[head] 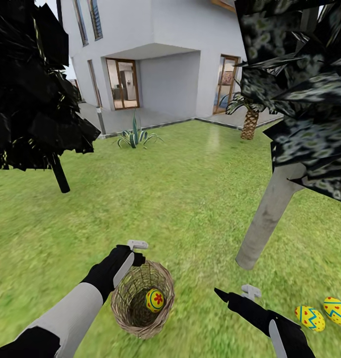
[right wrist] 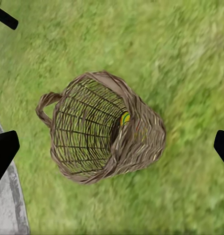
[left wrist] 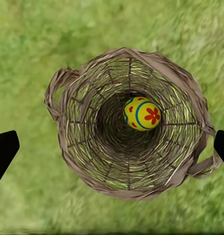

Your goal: Take the three Easter eggs out of the wicker basket on the lawn in the garden, then place them on the lawn next to a single tree (choose any tree) so that all three eggs are next to the same tree and none are left in the basket.

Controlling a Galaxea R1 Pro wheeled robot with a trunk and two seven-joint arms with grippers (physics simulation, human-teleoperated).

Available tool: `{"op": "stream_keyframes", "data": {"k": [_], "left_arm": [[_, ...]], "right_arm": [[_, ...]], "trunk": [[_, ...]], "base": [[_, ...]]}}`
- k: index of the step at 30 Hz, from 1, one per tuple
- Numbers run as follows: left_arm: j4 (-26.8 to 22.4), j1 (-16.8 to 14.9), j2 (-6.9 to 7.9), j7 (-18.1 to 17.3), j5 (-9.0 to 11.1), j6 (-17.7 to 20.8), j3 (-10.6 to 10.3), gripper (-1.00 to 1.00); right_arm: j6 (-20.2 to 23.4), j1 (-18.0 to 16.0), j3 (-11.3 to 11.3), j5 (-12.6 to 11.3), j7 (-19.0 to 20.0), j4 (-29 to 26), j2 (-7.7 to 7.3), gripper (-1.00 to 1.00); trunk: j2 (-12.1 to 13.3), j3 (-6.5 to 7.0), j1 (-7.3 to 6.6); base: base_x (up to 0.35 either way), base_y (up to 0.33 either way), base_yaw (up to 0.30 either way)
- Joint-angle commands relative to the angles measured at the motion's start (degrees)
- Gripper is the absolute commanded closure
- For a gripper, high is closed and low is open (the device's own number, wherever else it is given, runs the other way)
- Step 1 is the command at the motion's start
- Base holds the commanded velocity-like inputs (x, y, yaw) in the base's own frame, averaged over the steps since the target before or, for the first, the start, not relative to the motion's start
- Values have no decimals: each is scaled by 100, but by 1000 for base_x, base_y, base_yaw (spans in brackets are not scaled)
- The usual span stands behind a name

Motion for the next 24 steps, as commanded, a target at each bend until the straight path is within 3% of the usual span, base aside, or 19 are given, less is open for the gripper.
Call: {"op": "stream_keyframes", "data": {"k": [1, 5, 12, 24], "left_arm": [[-6, -9, 6, 51, 61, 67, -26, -100], [92, -104, 7, 51, 61, 129, -26, -100], [812, -422, 8, -20, 83, 143, -26, -100], [982, -484, 8, -275, 73, 152, -26, -100]], "right_arm": [[52, -5, -20, -38, 14, -4, 6, -100], [52, -5, -20, -38, 15, -4, 6, -100], [52, -5, -20, -38, 14, -4, 6, -100], [52, -5, -20, -38, 15, -4, 6, -100]], "trunk": [[37, 12, -22], [198, 84, -110], [479, 210, -264], [960, 467, -527]], "base": [[0, 0, 0], [0, 0, 0], [0, 0, 0], [0, 0, -94]]}}
